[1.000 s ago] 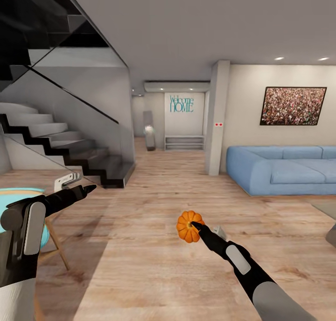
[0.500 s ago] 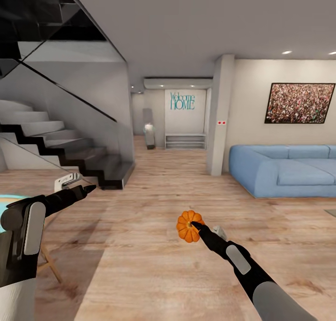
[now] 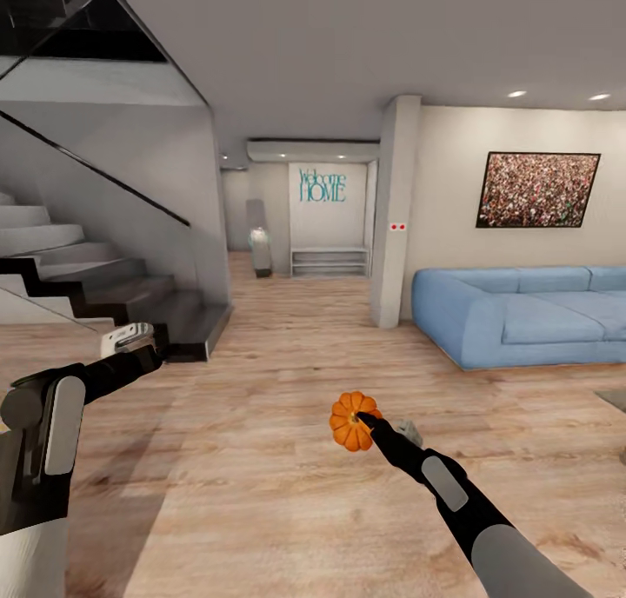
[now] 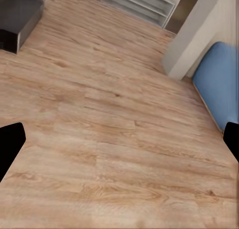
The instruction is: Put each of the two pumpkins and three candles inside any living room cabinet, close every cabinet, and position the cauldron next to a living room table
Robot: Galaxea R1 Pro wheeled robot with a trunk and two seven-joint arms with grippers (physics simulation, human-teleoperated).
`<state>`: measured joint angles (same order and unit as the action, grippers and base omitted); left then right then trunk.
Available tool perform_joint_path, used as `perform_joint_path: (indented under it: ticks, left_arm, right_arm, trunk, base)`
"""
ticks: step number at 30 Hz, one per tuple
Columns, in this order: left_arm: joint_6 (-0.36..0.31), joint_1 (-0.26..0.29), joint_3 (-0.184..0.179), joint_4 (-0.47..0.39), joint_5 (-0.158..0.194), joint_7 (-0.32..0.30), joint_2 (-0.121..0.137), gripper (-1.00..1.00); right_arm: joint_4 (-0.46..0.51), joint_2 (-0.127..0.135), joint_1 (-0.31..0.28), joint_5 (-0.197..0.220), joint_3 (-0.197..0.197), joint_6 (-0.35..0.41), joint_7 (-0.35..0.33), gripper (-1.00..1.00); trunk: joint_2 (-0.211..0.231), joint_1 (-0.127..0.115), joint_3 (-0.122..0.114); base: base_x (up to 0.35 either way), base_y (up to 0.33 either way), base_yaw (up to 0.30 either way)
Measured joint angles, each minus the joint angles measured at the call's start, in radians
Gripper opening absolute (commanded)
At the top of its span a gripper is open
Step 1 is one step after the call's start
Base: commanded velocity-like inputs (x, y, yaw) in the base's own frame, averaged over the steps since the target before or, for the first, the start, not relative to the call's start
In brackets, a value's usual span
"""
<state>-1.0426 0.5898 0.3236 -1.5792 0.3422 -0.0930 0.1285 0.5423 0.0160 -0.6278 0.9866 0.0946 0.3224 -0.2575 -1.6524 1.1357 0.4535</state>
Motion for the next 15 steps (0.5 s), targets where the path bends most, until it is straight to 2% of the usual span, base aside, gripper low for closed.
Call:
perform_joint_path:
  ticks: [9,15]
  left_arm:
    - [0.0,0.0,0.0,0.0,0.0,0.0,0.0,1.0]
    - [0.0,0.0,0.0,0.0,0.0,0.0,0.0,1.0]
  right_arm:
    - [0.0,0.001,0.0,0.004,-0.004,0.0,0.0,-1.0]
    - [0.0,0.002,0.0,0.007,-0.006,0.0,0.0,-1.0]
  trunk:
    - [0.0,0.0,0.004]
    - [0.0,0.001,0.005]
  base:
    - [0.319,0.0,-0.268]
    - [0.094,0.0,-0.274]
